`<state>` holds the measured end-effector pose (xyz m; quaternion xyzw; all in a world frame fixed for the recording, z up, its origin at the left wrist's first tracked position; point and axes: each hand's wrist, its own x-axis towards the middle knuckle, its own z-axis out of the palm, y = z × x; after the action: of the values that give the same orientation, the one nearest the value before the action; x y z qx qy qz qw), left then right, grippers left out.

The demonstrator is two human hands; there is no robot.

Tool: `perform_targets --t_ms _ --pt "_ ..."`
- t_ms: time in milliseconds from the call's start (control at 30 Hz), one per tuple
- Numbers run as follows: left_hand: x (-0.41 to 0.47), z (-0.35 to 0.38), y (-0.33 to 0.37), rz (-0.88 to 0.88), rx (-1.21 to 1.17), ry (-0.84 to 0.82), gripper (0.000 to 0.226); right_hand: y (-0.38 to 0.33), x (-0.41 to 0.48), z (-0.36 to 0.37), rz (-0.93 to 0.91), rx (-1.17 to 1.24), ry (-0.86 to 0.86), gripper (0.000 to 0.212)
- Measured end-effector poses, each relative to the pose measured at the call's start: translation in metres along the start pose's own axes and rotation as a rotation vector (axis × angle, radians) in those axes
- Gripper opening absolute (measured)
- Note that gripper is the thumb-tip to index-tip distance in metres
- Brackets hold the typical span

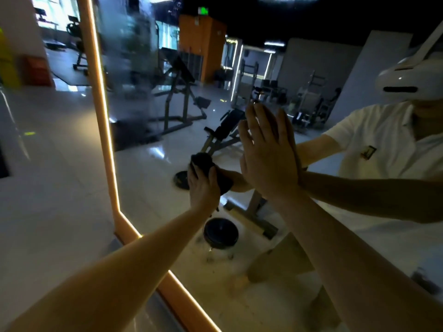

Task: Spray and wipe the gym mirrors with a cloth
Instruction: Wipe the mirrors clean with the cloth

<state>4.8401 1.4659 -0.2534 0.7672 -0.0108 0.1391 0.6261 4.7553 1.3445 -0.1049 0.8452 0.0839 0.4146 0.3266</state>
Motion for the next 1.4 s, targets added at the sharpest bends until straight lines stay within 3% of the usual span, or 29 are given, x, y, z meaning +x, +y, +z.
perform_targets --t_ms 133,233,533,733,967,1233,1400 --pt "0.038 -0.024 0.009 0.136 0.09 -0.006 0.079 0.001 0.003 0.001 -0.003 -0.005 0.013 0.064" --pt "0.057 -0.04 0.036 0.406 0.185 0.004 0.084 -0.005 0.008 -0.004 0.063 -0.002 0.024 0.057" --pt "0.12 -0.047 0.145 1.245 0.288 0.069 0.07 0.002 0.095 -0.049 0.368 0.09 0.299 0.049" --pt "0.165 -0.056 0.219 1.467 0.237 0.081 0.061 0.027 0.157 -0.059 0.409 -0.029 0.313 0.057" --pt "0.239 -0.091 0.259 1.457 0.211 0.278 0.061 0.023 0.207 -0.042 0.433 -0.073 0.322 0.063" --pt "0.347 -0.161 0.191 1.121 0.263 0.338 0.068 0.003 0.23 -0.016 0.395 -0.185 0.226 0.063" --pt "0.348 -0.17 0.172 0.777 0.094 0.287 0.067 0.003 0.228 -0.013 0.384 -0.212 0.228 0.065"
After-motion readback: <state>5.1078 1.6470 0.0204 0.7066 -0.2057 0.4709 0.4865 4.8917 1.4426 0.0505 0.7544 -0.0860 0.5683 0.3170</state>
